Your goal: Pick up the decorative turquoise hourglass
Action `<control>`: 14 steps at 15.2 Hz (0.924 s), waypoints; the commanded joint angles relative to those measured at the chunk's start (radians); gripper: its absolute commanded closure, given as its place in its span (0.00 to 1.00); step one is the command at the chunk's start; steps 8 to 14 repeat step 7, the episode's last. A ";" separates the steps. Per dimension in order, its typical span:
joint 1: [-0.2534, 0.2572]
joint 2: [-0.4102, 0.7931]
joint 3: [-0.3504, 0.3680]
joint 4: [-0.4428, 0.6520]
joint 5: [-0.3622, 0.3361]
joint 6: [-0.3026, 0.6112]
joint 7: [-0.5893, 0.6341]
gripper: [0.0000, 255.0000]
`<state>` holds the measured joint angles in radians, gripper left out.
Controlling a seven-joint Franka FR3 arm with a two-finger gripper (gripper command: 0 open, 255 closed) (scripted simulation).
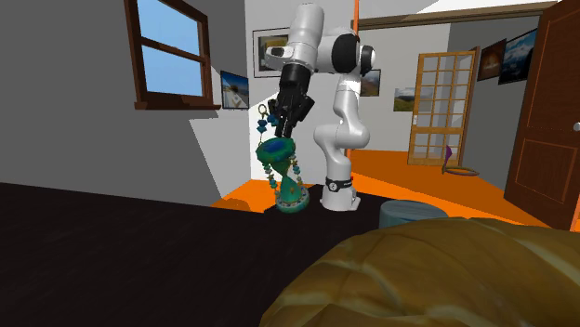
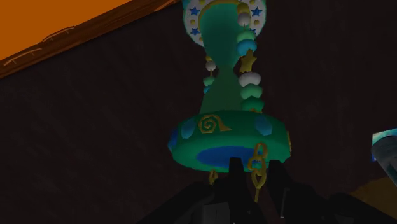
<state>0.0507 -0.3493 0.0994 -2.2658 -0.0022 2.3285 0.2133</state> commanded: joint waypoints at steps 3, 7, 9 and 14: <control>0.000 -0.006 -0.002 0.051 0.001 -0.056 -0.002 1.00; 0.000 -0.009 -0.002 0.077 0.001 -0.085 -0.003 1.00; 0.000 -0.009 -0.002 0.077 0.001 -0.085 -0.003 1.00; 0.000 -0.009 -0.002 0.077 0.001 -0.085 -0.003 1.00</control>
